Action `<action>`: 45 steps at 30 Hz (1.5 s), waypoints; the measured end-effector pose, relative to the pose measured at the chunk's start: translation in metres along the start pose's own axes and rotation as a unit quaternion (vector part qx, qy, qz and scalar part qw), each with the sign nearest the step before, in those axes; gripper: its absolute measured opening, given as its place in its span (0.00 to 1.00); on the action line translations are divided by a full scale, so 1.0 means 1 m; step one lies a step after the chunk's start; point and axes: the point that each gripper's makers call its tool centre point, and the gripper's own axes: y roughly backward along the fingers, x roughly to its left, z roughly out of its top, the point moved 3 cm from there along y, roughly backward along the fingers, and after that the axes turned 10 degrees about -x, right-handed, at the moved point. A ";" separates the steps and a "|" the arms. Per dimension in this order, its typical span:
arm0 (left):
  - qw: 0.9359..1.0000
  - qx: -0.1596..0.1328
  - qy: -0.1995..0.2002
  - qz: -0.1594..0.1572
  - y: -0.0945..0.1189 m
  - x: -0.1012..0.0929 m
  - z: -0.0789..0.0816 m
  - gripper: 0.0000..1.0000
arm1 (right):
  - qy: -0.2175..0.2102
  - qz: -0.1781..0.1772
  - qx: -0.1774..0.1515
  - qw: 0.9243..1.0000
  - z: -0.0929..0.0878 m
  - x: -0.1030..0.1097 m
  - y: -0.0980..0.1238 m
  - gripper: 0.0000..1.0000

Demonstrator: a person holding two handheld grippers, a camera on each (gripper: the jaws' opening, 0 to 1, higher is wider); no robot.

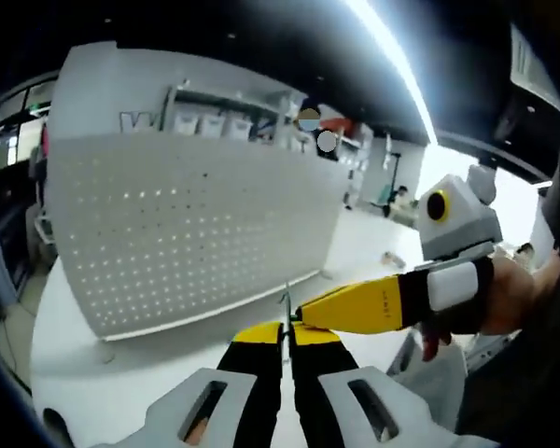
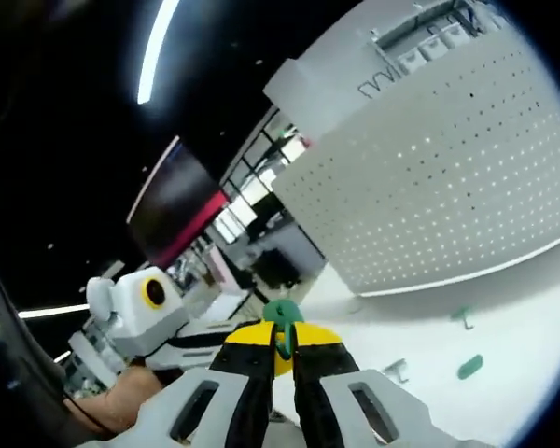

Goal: Insert the hook assembly into the mounting plate slot until the hook locks in place.

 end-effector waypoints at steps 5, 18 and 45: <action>1.000 0.004 -0.003 0.001 0.001 0.001 -0.001 0.01 | -0.009 -0.006 0.002 1.000 -0.002 -0.001 0.000 0.03; 1.000 0.012 -0.008 -0.009 0.000 0.000 -0.005 0.02 | 0.038 -0.014 0.011 0.999 -0.004 -0.004 0.002 0.00; 0.999 -0.005 -0.005 -0.051 0.006 -0.012 -0.012 0.56 | 0.130 0.002 0.019 0.991 -0.003 -0.009 0.001 0.00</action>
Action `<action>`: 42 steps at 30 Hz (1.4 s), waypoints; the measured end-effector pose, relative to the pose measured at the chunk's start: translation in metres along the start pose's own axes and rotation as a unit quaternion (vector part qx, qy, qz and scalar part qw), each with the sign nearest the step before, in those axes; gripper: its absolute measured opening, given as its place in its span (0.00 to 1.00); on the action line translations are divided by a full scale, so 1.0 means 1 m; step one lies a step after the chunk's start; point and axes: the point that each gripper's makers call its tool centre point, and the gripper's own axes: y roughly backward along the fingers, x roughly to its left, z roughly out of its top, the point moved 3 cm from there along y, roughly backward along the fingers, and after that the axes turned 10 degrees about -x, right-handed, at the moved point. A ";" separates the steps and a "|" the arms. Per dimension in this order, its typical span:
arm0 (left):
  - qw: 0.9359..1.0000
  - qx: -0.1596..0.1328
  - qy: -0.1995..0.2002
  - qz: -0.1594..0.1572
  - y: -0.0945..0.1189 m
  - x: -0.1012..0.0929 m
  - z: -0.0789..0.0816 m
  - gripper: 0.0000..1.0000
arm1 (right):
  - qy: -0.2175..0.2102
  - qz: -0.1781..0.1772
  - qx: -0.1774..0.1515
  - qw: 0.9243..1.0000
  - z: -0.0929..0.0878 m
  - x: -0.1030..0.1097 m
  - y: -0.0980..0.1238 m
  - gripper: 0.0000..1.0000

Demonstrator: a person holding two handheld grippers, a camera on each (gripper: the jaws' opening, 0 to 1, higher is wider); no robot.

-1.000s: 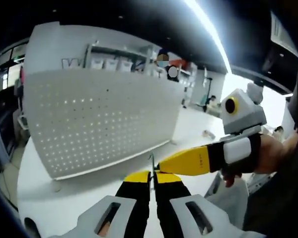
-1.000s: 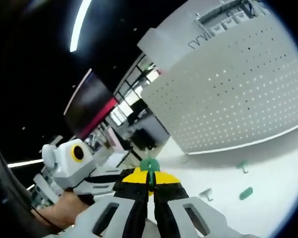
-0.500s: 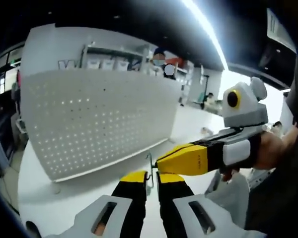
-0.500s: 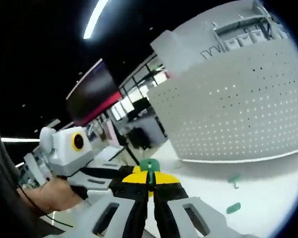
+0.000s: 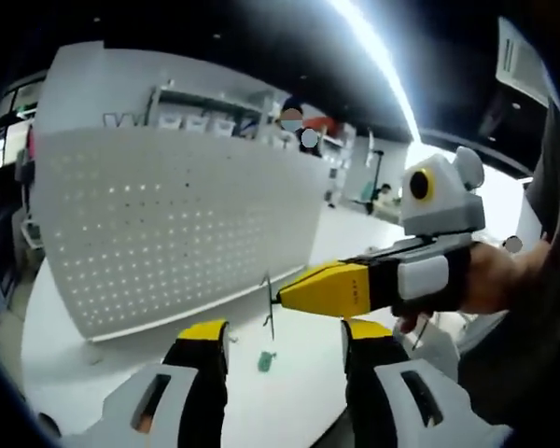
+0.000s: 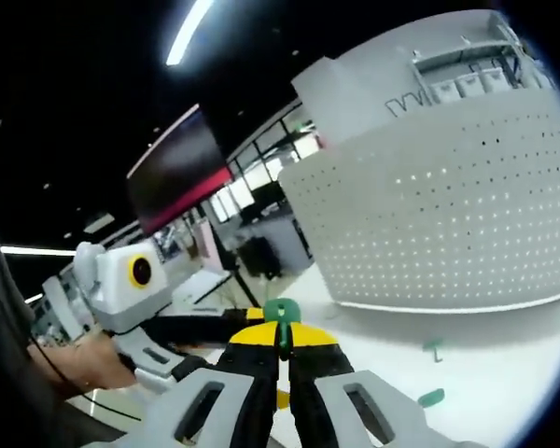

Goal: Insert the hook assembly into the mounting plate slot until the hook locks in place.

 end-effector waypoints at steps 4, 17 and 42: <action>1.000 0.001 -0.005 -0.012 -0.001 -0.006 0.000 0.71 | -0.003 0.001 -0.003 1.000 0.004 0.001 0.002 0.00; 0.999 -0.007 0.023 -0.024 -0.002 -0.015 0.001 0.92 | 0.005 -0.005 -0.004 1.000 0.005 -0.003 0.003 0.00; 0.999 -0.023 0.046 -0.008 -0.006 -0.008 0.006 1.00 | 0.079 -0.072 -0.057 0.993 0.027 -0.040 -0.014 0.00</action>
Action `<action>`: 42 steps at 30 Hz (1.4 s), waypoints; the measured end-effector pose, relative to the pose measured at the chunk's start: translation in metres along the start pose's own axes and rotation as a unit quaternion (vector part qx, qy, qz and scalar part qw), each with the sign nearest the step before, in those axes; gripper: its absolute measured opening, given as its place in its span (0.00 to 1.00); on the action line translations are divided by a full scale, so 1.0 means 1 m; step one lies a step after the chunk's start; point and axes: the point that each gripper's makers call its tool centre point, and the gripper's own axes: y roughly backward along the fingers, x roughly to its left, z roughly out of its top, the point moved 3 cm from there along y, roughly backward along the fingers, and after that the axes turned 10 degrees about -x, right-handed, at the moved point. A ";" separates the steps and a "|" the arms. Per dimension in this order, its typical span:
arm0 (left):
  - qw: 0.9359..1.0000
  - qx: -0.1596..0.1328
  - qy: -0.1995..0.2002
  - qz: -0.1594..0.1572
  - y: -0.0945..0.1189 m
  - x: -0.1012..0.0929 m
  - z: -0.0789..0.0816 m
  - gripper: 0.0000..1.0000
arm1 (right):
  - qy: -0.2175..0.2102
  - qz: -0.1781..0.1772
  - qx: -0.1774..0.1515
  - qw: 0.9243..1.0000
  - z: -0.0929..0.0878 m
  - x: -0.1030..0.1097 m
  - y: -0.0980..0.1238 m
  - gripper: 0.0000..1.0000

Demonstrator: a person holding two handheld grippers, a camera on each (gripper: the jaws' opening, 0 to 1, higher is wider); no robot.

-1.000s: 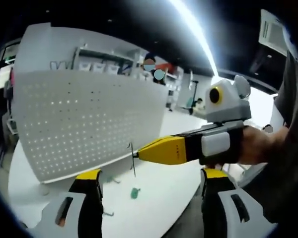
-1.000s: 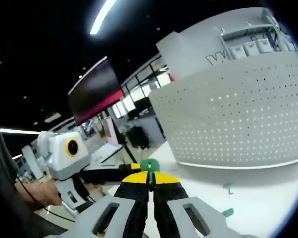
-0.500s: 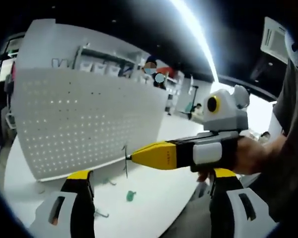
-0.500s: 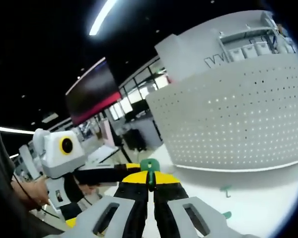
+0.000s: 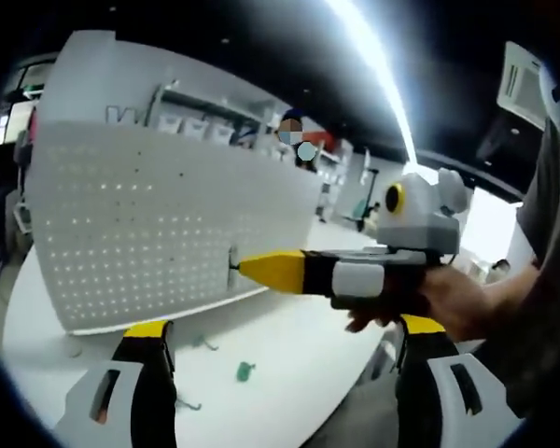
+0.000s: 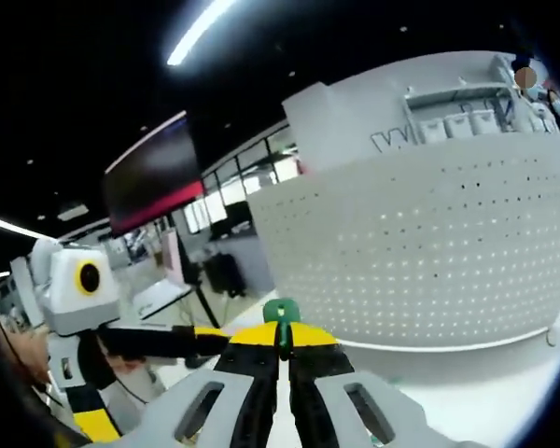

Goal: Insert the hook assembly into the mounting plate slot until the hook locks in place.

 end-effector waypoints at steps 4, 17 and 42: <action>1.000 -0.003 0.004 0.008 0.002 0.006 0.000 1.00 | -0.020 -0.020 -0.018 0.999 0.010 -0.011 -0.004 0.00; 0.999 0.000 0.020 0.040 0.008 0.024 -0.006 0.99 | 0.039 -0.097 -0.063 0.993 0.047 -0.076 -0.033 0.00; 0.997 -0.010 0.039 0.071 0.014 0.043 -0.007 0.97 | 0.098 -0.204 -0.091 0.970 0.089 -0.174 -0.053 0.00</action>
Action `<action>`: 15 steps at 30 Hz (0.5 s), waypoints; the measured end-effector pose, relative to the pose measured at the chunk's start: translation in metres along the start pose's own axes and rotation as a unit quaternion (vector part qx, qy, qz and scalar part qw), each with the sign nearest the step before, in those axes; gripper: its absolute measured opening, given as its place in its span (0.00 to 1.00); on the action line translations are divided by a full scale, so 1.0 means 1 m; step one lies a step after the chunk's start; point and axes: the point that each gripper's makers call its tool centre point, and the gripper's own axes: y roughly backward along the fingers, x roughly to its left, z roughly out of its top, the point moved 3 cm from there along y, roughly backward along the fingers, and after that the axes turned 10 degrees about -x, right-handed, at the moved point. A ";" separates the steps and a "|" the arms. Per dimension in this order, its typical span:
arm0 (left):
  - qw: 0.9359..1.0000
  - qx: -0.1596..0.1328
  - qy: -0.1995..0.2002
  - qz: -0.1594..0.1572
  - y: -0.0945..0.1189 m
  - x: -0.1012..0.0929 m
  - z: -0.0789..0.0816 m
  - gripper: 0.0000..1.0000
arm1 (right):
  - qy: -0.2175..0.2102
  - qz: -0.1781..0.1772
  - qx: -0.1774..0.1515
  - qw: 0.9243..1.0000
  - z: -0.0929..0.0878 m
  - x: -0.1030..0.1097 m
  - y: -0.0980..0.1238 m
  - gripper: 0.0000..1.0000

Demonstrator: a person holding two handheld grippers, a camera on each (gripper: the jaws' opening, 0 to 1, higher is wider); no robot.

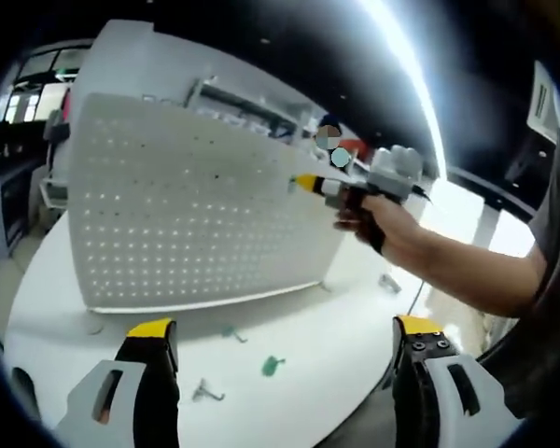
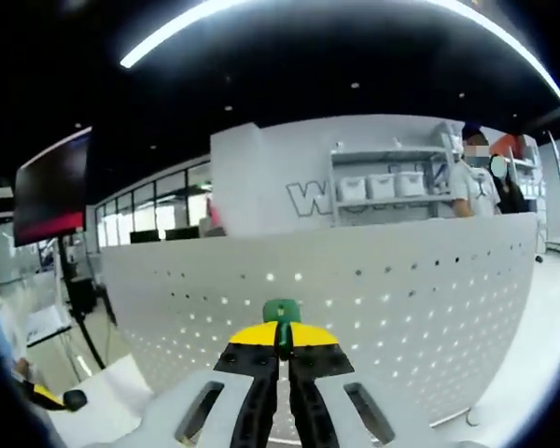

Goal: Insert the hook assembly into the mounting plate slot until the hook locks in place.

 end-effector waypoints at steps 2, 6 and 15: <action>1.000 0.001 -0.001 0.001 0.001 0.001 0.000 0.97 | 0.005 -0.002 -0.001 1.000 0.001 -0.003 -0.002 0.00; 1.000 0.001 0.000 0.004 0.002 0.004 0.000 0.97 | 0.024 -0.005 -0.012 1.000 0.006 -0.008 -0.008 0.00; 1.000 -0.001 0.009 0.004 0.001 0.004 0.001 0.96 | 0.038 -0.015 -0.025 0.999 0.016 -0.014 -0.018 0.00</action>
